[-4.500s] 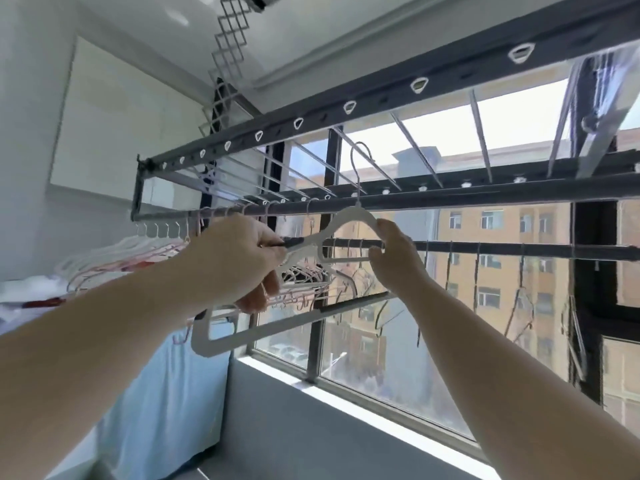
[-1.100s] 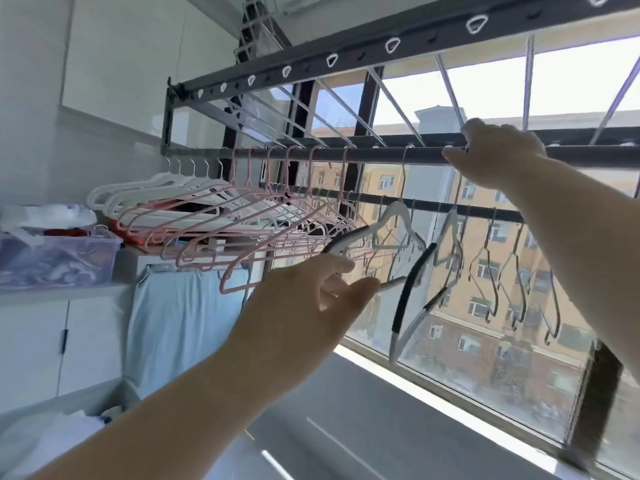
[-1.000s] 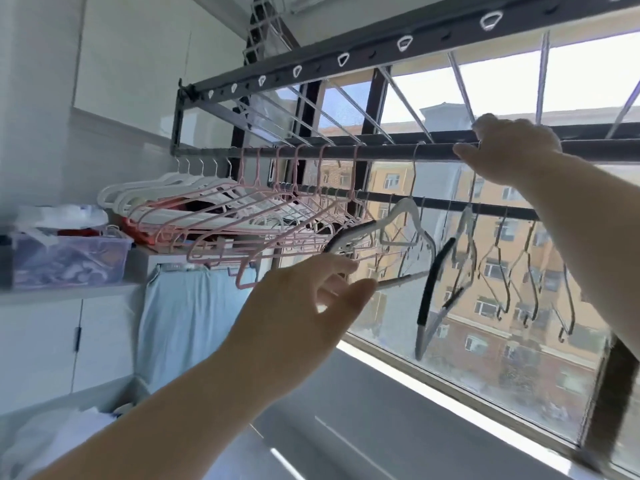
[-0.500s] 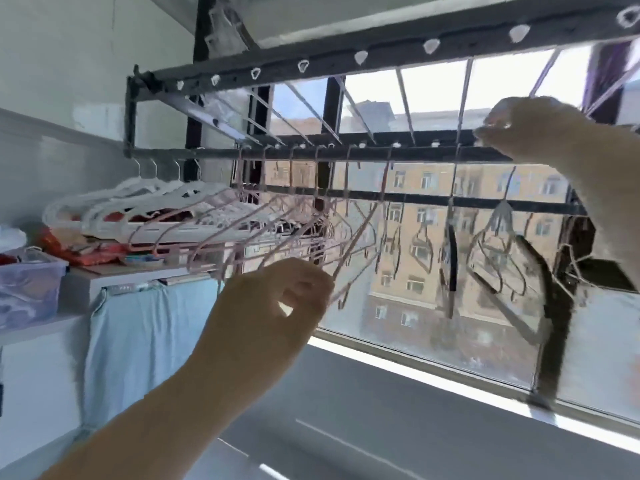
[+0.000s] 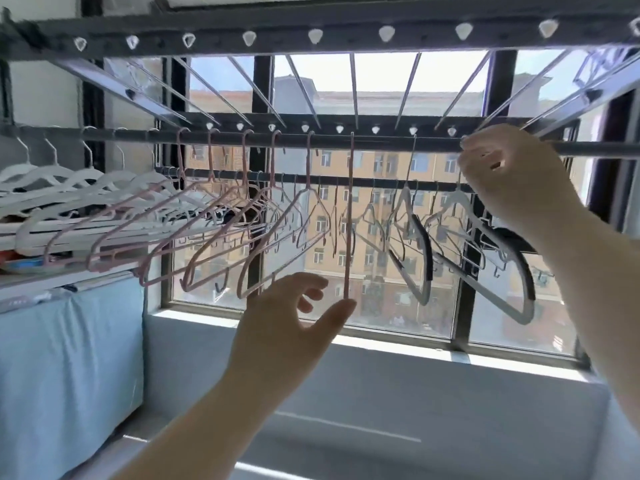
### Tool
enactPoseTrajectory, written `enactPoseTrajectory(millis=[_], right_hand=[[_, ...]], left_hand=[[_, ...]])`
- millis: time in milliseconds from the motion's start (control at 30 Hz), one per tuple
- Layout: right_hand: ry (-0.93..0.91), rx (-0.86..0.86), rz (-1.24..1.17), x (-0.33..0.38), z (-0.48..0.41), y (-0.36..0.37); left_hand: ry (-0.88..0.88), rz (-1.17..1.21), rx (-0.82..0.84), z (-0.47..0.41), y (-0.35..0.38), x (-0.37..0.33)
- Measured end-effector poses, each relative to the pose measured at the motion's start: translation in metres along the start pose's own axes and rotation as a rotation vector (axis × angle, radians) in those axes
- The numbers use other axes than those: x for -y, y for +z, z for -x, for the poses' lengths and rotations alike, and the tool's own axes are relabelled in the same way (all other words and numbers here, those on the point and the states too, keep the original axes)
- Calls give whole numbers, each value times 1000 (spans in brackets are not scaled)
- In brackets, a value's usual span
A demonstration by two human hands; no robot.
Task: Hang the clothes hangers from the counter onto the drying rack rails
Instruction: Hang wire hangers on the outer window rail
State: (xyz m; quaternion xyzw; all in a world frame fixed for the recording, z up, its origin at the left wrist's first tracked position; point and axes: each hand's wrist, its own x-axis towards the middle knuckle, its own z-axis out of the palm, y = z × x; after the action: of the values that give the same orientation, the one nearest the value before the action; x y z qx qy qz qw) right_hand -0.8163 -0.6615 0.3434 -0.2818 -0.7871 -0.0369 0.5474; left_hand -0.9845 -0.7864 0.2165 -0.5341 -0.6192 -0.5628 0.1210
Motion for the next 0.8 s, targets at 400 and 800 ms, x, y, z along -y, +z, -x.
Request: enactPoseTrajectory(millis=[400, 800], right_hand=[[203, -113, -363, 7, 130, 66], [335, -3, -242, -8, 108, 87]], left_hand=[[-20, 80, -1, -2, 43, -6], [-1, 70, 22, -3, 50, -7]])
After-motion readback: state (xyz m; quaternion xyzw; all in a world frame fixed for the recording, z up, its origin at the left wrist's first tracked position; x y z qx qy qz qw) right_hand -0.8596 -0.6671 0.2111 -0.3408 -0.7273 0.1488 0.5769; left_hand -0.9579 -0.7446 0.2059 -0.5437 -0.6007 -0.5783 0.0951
